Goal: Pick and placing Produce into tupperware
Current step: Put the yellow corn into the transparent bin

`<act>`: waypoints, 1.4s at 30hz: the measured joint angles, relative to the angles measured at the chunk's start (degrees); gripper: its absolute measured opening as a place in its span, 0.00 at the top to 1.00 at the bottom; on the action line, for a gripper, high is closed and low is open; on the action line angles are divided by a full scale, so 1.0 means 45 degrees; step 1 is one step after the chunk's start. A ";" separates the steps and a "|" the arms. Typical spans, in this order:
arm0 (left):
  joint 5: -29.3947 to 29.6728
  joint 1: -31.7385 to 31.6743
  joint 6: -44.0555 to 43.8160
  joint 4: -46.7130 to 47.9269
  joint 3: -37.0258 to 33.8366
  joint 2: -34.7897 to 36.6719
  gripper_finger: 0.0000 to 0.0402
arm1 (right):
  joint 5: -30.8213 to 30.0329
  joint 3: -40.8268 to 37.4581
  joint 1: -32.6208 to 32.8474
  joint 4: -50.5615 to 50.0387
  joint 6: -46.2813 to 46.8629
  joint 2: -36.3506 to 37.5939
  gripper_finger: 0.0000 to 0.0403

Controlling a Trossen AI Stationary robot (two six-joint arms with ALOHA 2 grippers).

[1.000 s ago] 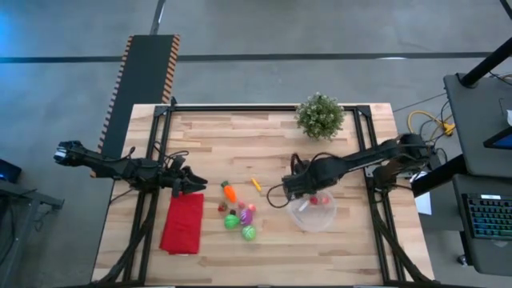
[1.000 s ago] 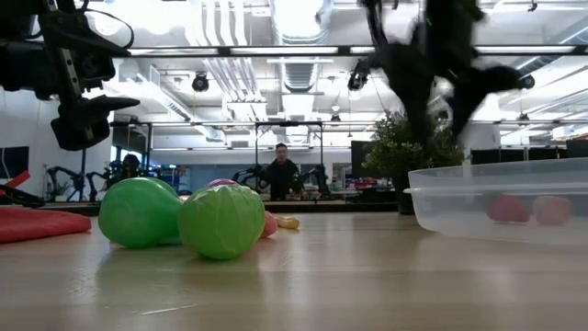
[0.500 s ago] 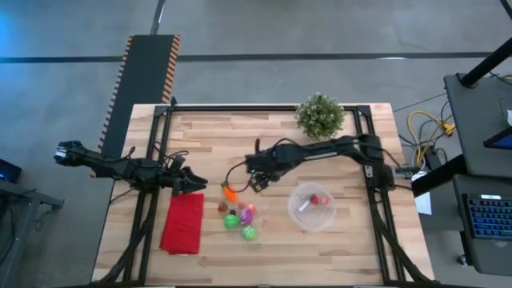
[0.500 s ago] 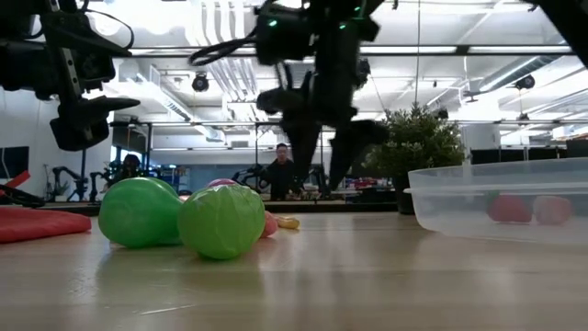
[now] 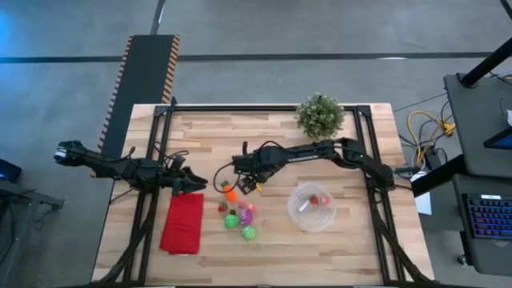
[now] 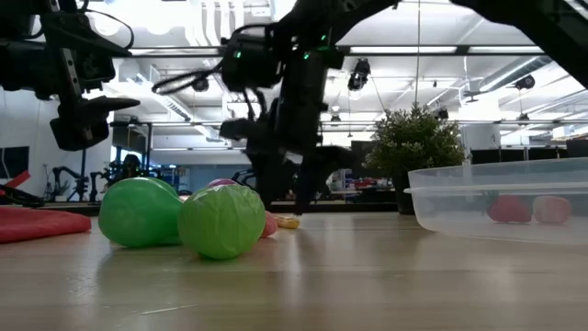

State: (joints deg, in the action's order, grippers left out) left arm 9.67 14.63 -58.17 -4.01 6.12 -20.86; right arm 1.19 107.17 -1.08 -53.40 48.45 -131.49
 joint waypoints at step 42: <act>-0.0005 0.0000 0.0092 0.0056 0.0001 -0.0002 0.39 | -0.0316 0.1675 0.0332 -0.1842 -0.0826 -0.0086 0.92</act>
State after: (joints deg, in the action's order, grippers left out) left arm 9.65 14.63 -57.76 -3.76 6.12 -20.87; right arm -0.23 114.71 0.41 -61.69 44.73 -131.88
